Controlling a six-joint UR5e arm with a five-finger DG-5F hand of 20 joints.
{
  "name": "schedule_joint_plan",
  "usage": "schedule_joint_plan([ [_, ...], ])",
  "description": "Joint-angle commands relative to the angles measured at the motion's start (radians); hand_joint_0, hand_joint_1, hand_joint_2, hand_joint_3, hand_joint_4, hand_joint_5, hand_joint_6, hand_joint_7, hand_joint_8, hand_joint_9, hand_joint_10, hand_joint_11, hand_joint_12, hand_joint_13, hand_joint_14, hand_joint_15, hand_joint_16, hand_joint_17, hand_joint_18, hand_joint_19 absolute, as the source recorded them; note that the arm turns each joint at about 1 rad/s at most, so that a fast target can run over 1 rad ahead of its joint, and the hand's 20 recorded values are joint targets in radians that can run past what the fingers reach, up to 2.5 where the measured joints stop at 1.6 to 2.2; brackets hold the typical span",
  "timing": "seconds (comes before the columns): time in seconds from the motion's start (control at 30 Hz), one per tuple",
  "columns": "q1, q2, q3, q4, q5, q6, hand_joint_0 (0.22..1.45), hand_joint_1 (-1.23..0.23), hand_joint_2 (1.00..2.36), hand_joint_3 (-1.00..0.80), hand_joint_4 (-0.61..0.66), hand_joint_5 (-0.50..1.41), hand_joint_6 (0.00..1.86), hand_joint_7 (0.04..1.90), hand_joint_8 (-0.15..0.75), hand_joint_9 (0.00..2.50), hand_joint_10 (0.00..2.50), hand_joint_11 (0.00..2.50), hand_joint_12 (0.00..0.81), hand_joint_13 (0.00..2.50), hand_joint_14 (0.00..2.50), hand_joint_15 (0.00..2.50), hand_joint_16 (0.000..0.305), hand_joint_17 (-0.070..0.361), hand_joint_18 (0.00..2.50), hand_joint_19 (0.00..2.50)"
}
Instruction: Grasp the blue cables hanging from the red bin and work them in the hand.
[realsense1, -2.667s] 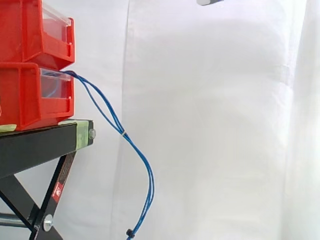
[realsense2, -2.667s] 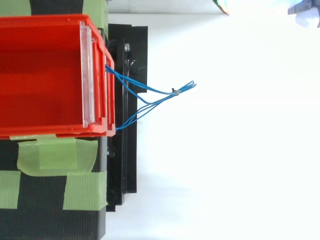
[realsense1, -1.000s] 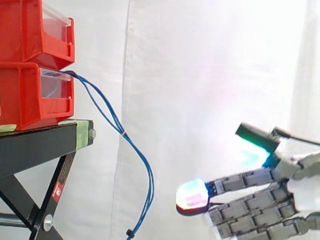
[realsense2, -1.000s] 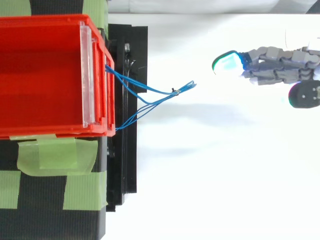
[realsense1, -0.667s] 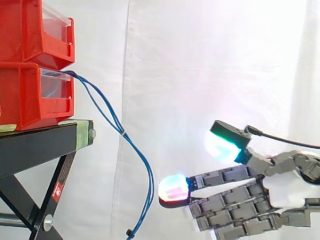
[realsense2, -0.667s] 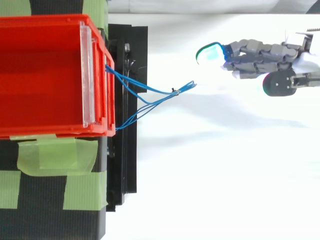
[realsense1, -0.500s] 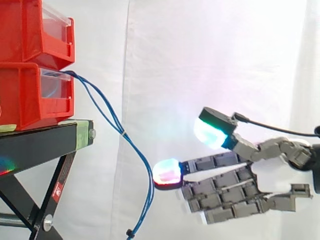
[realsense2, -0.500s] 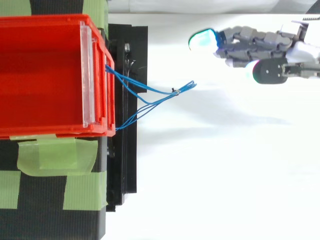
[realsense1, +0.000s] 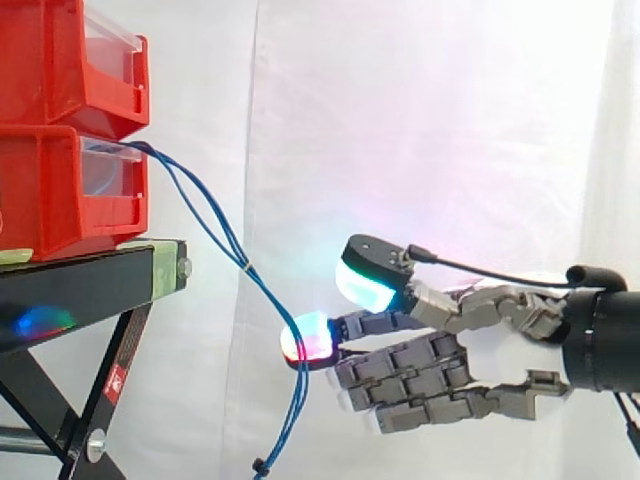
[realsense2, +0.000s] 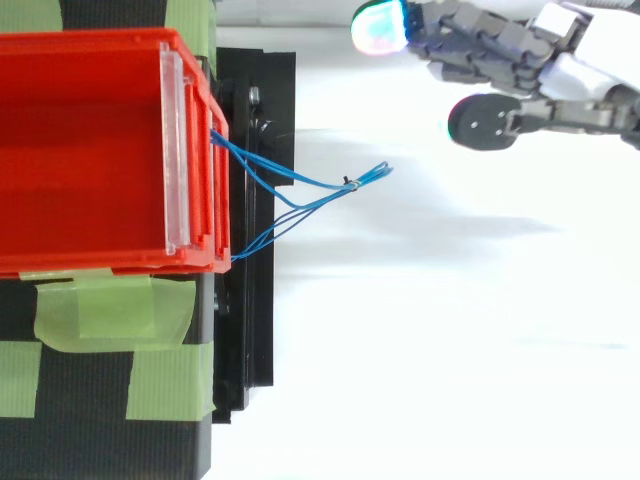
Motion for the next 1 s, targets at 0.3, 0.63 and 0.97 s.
schedule_joint_plan([
  [0.3, 0.008, -0.019, 0.031, 0.012, -0.007, 0.011, 0.79, -0.53, 1.00, -0.93, 0.18, -0.27, 0.01, 0.69, 0.232, 0.18, 0.00, 0.11, 0.356, 0.10, 0.01, 0.26, 0.057, 0.129, 0.00, 0.33],
  [0.63, 0.042, -0.019, 0.031, 0.047, -0.070, -0.032, 0.76, -0.56, 1.00, -0.95, 0.15, -0.34, 0.01, 0.69, 0.237, 0.17, 0.00, 0.13, 0.358, 0.07, 0.01, 0.26, 0.059, 0.134, 0.00, 0.31],
  [0.97, 0.062, -0.019, 0.031, 0.090, -0.073, -0.114, 0.74, -0.56, 1.00, -0.98, 0.16, -0.37, 0.01, 0.70, 0.244, 0.17, 0.01, 0.16, 0.364, 0.06, 0.01, 0.26, 0.062, 0.139, 0.00, 0.29],
])
